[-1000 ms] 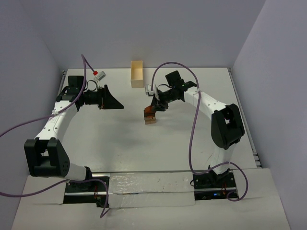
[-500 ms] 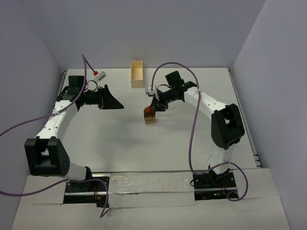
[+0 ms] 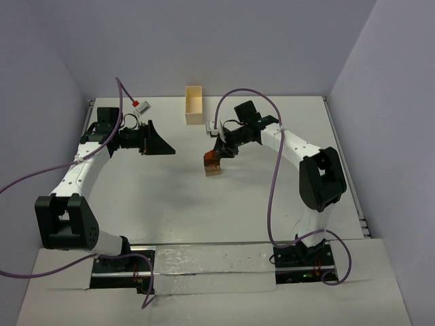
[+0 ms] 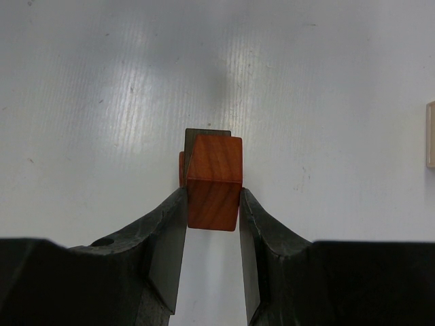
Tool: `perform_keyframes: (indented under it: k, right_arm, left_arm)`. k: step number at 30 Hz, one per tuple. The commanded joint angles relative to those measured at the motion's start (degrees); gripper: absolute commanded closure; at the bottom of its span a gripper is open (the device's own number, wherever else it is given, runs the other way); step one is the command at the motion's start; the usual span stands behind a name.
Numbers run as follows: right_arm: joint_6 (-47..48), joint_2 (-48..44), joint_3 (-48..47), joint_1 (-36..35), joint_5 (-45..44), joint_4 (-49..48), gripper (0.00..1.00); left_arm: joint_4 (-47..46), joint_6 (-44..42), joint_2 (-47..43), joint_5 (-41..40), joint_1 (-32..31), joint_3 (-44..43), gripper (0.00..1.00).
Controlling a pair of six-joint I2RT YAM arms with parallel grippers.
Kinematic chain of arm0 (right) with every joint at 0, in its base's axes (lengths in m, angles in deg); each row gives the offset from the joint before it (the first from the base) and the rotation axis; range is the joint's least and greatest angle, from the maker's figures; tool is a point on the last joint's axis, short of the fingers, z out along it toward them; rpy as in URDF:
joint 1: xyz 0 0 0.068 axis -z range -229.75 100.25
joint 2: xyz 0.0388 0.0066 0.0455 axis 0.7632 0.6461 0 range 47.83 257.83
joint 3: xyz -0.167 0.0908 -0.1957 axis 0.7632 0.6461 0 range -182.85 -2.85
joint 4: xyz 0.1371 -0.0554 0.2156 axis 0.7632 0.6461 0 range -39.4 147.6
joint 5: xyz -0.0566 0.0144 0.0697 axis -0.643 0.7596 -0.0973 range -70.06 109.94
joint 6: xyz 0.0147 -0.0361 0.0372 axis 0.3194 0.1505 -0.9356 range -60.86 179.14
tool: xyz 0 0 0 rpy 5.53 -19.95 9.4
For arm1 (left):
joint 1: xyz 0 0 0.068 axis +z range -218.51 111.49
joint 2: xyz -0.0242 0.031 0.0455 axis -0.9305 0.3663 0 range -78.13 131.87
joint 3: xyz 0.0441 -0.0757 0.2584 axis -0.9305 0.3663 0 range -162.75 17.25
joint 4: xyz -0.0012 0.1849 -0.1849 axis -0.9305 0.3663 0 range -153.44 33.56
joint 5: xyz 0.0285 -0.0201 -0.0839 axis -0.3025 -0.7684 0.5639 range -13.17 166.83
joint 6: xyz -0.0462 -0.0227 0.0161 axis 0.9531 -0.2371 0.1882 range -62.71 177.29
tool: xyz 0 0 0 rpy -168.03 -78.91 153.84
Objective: Build the wood block tower
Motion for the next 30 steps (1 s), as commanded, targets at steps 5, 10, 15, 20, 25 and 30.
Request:
perform_keyframes:
  k: [5,10,15,20,25,30]
  right_arm:
    - [0.19,-0.75,0.37,-0.10,1.27,-1.38,0.89]
    - [0.14,-0.97,0.31,-0.19,1.79,-1.11,0.90]
    - [-0.12,-0.97,0.05,-0.28,2.14,-0.85,0.90]
    - [-0.03,-0.71,0.06,-0.28,1.99,-0.70,0.90]
    - [-0.29,-0.71,-0.03,-0.37,2.23,-0.76,0.90]
    - [-0.70,-0.53,-0.35,-0.37,2.54,-0.73,0.90]
  left_arm:
    - [-0.62,-1.30,0.49,1.94,0.50,-2.23,0.01]
    - [-0.55,-1.34,0.62,2.04,0.50,-2.10,0.01]
    - [-0.71,-1.26,0.71,2.20,0.50,-2.19,0.01]
    - [-0.54,-1.32,0.89,2.35,0.59,-2.21,0.01]
    - [-0.54,-1.26,0.97,2.20,0.59,-2.36,0.01]
    - [-0.36,-1.34,1.15,2.34,0.59,-2.49,0.01]
